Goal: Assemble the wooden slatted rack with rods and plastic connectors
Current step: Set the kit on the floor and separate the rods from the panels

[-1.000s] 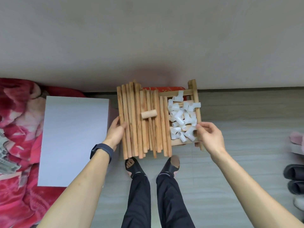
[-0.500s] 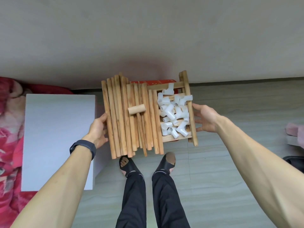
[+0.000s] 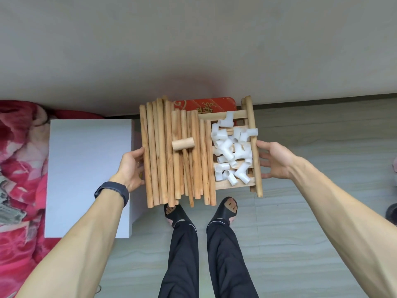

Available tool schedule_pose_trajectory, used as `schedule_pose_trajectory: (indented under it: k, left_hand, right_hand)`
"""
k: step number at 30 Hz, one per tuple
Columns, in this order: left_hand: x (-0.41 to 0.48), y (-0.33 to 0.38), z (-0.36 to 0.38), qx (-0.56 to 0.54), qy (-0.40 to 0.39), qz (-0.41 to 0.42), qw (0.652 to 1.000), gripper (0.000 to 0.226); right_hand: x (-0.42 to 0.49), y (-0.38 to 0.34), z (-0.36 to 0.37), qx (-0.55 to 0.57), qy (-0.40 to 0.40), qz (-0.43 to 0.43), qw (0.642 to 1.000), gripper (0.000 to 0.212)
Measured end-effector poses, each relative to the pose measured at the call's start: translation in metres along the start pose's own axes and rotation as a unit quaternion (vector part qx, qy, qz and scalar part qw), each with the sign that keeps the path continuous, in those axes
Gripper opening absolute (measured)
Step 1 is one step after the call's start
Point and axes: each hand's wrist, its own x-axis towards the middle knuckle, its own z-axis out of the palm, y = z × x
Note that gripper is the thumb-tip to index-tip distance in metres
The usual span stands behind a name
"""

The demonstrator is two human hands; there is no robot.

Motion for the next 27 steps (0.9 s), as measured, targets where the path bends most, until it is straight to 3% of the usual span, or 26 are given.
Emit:
schedule_pose_trajectory:
  k: [6,15,20,27]
  left_hand:
    - [-0.066,0.003,0.007,0.027,-0.016,0.003,1.0,0.027]
    - [-0.226,0.014,0.036,0.11,-0.063,0.052,0.991,0.025]
    - [-0.292,0.006,0.052,0.15,-0.137,0.068,0.977,0.029]
    - [-0.353,-0.04,0.102,0.274,-0.208,0.084,0.935,0.022]
  right_hand:
    - [-0.055,0.029,-0.019,0.026,-0.015,-0.018,0.999,0.028]
    - [-0.231,0.086,-0.061,0.076,0.02,-0.081,0.994,0.032]
    - [-0.322,0.149,-0.083,0.148,0.062,-0.137,0.978,0.031]
    - [-0.418,0.297,-0.092,0.28,0.138,-0.177,0.933,0.03]
